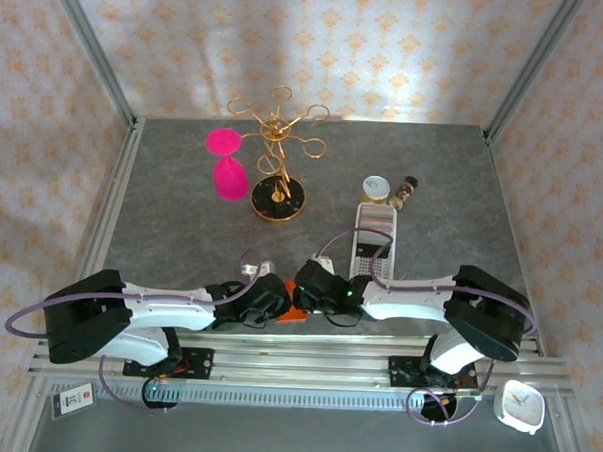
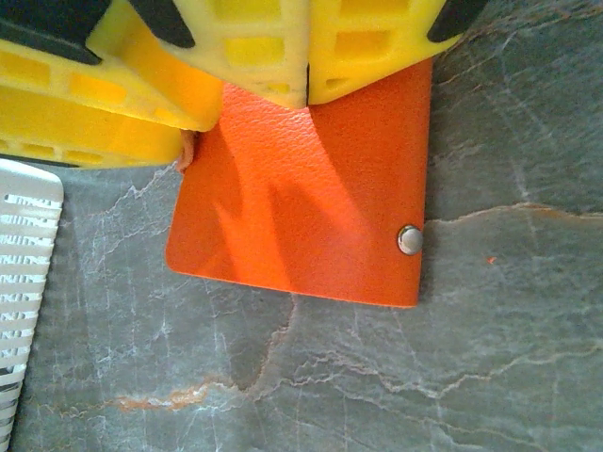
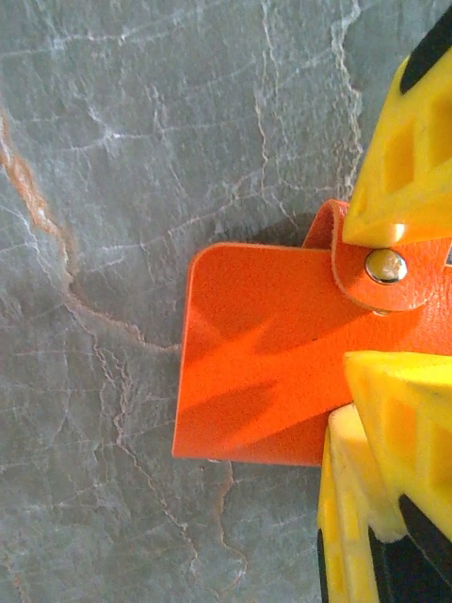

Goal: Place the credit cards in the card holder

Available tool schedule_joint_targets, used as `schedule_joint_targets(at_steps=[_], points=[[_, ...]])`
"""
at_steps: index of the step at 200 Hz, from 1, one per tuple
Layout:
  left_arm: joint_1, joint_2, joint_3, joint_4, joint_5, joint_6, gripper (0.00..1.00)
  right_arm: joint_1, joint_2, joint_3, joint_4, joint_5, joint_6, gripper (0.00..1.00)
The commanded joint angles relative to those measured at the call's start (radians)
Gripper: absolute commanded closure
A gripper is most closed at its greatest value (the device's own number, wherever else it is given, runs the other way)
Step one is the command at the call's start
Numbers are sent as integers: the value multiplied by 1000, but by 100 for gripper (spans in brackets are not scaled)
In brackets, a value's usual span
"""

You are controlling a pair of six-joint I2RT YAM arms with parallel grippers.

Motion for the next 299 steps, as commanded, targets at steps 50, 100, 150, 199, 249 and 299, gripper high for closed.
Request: schedule_joint_targets(at_steps=[50, 100, 150, 199, 249, 299], points=[[-7, 22, -31, -63, -2, -3, 100, 14, -102, -82, 162, -30, 101, 67], [-7, 22, -31, -58, 0, 0, 100, 14, -61, -55, 51, 17, 112, 80], [-7, 22, -30, -58, -2, 5, 100, 14, -164, -71, 132, 13, 67, 83], [-8, 26, -31, -51, 1, 2, 100, 10, -234, -95, 32, 118, 67, 85], [-8, 33, -25, -52, 4, 6, 100, -24, -172, -150, 45, 52, 95, 83], [-10, 32, -27, -57, 4, 7, 100, -30, -112, -156, 108, -3, 94, 81]])
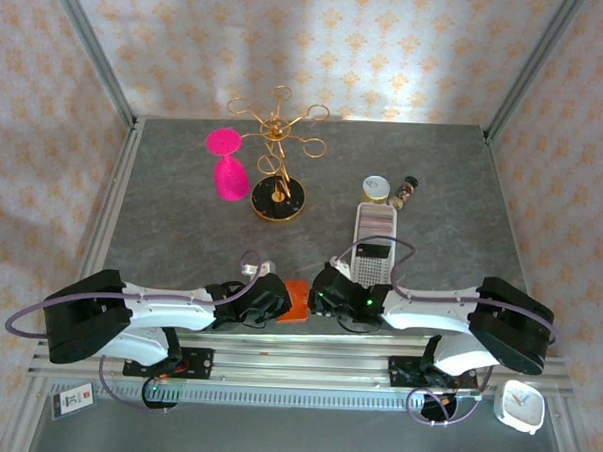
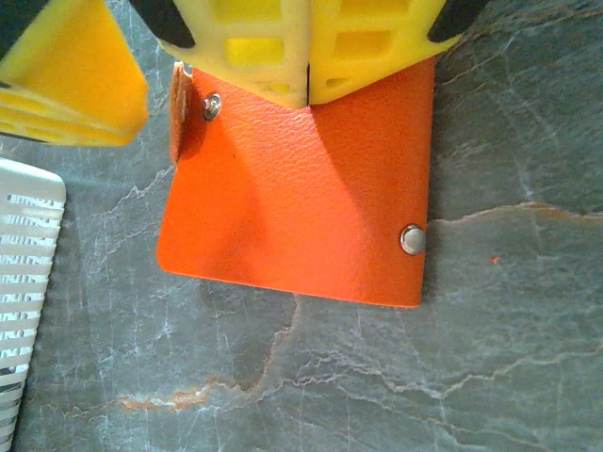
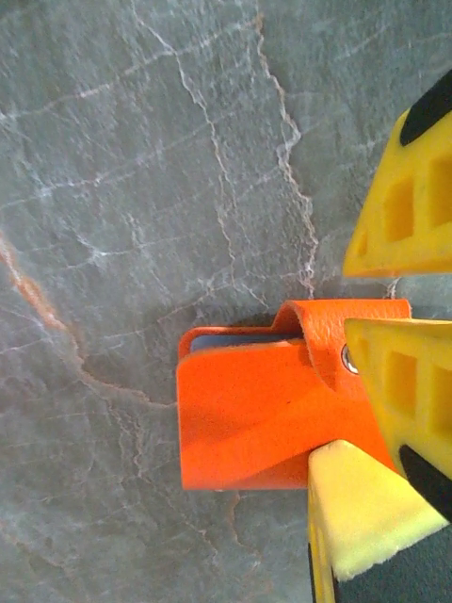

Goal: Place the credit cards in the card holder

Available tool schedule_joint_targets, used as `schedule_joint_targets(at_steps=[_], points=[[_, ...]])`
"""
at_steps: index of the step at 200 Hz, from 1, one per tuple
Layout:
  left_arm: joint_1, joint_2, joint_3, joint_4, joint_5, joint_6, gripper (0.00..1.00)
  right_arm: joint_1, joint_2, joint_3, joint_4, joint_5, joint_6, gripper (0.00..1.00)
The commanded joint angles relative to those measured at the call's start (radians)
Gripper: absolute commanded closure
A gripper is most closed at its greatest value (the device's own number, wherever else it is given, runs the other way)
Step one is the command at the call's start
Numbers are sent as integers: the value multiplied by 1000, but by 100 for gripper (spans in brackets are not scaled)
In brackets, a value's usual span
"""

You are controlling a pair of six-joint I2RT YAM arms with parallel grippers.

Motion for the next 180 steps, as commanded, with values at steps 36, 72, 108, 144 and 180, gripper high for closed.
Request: schedule_joint_targets(at_steps=[36, 72, 108, 144, 180], points=[[-13, 31, -28, -60, 3, 4, 100, -9, 45, -13, 75, -36, 14, 80], [-15, 32, -26, -58, 2, 4, 100, -9, 45, -18, 90, -35, 16, 80], [-16, 34, -26, -57, 1, 4, 100, -9, 56, -19, 97, -38, 16, 80], [-16, 34, -25, -57, 1, 4, 100, -10, 63, -17, 109, -46, 19, 79], [-16, 31, -23, -56, -3, 4, 100, -9, 102, -8, 73, -54, 12, 80]])
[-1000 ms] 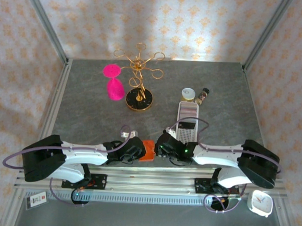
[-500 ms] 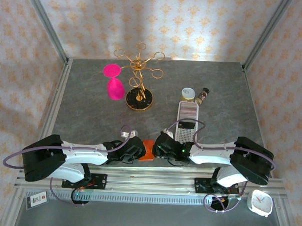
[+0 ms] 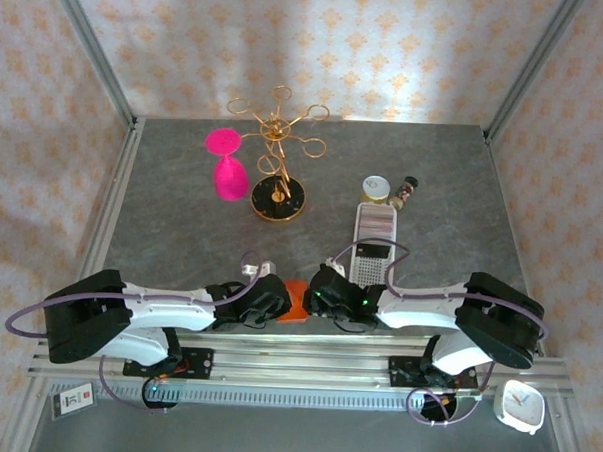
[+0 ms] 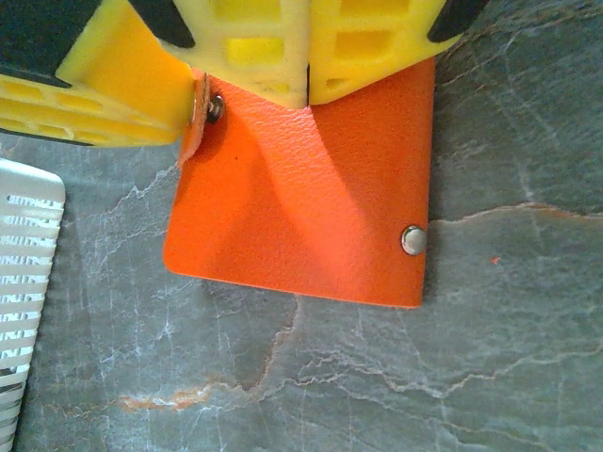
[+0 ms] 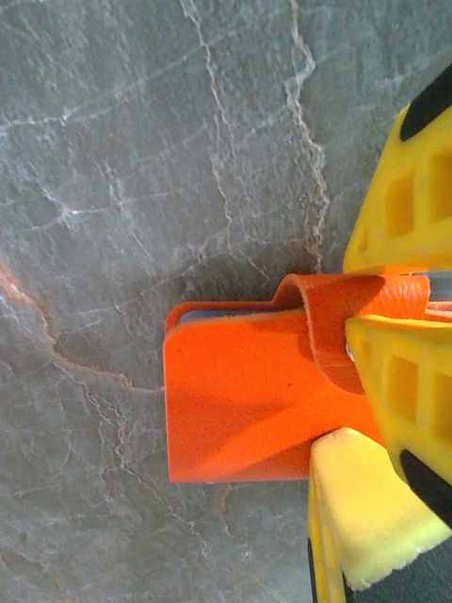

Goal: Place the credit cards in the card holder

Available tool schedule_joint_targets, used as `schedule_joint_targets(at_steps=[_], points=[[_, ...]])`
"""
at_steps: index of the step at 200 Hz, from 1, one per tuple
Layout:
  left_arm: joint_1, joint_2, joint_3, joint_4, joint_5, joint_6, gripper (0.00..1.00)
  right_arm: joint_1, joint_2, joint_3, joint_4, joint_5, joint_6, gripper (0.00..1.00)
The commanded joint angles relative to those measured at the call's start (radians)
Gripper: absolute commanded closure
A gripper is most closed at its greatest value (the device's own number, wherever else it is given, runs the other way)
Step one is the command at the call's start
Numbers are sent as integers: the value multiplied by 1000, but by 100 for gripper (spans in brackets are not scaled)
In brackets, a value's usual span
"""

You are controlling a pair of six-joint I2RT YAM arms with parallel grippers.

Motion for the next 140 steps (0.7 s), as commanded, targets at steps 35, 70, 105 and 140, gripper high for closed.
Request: schedule_joint_targets(at_steps=[35, 70, 105, 140], points=[[-10, 39, -30, -23, 7, -3, 100, -2, 69, -5, 3, -43, -4, 81], [-9, 52, -30, -3, 8, -9, 100, -2, 32, -38, 62, -58, 4, 81], [-10, 67, -32, 12, 16, -8, 100, -3, -11, -73, 116, -50, 15, 81], [-10, 75, -33, 21, 25, -2, 100, -9, -15, -94, 177, -48, 38, 81]])
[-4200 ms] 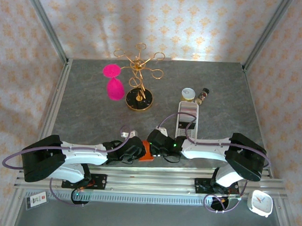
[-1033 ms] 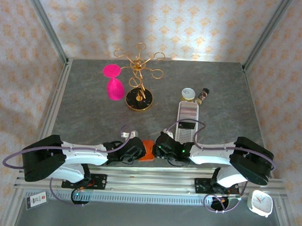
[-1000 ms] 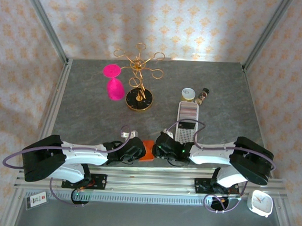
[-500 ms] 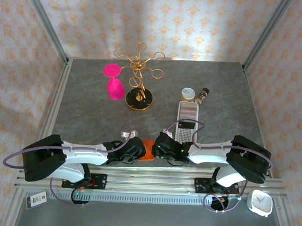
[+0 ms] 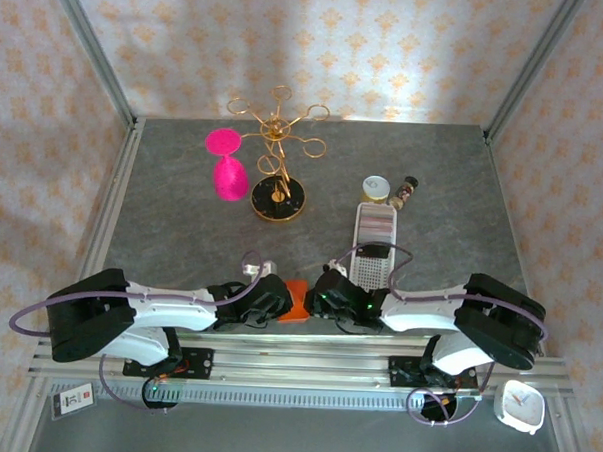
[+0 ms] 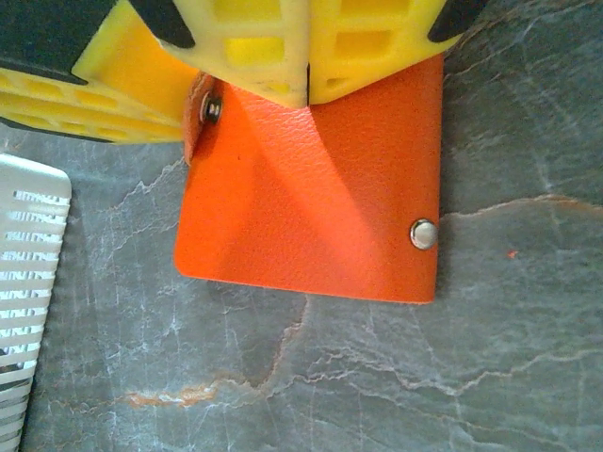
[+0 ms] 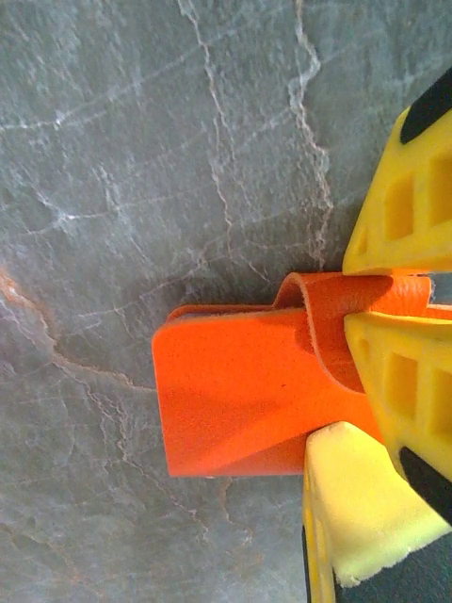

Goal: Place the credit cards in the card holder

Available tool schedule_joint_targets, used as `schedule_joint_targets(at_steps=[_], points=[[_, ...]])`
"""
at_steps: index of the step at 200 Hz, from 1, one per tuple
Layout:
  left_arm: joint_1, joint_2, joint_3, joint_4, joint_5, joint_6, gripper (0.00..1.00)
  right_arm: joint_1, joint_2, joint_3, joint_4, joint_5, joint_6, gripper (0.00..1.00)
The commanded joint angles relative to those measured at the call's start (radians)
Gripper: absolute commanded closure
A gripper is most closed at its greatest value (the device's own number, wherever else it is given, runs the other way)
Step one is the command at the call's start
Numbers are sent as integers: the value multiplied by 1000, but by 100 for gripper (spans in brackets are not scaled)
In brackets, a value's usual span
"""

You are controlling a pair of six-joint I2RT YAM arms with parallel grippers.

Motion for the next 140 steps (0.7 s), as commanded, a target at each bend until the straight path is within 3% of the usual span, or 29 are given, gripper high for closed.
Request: schedule_joint_targets(at_steps=[1, 140], points=[[-10, 53, -31, -17, 27, 1, 100, -1, -3, -25, 58, -28, 26, 81], [-11, 50, -41, -11, 31, 3, 100, -24, -3, -64, 111, -61, 52, 77]])
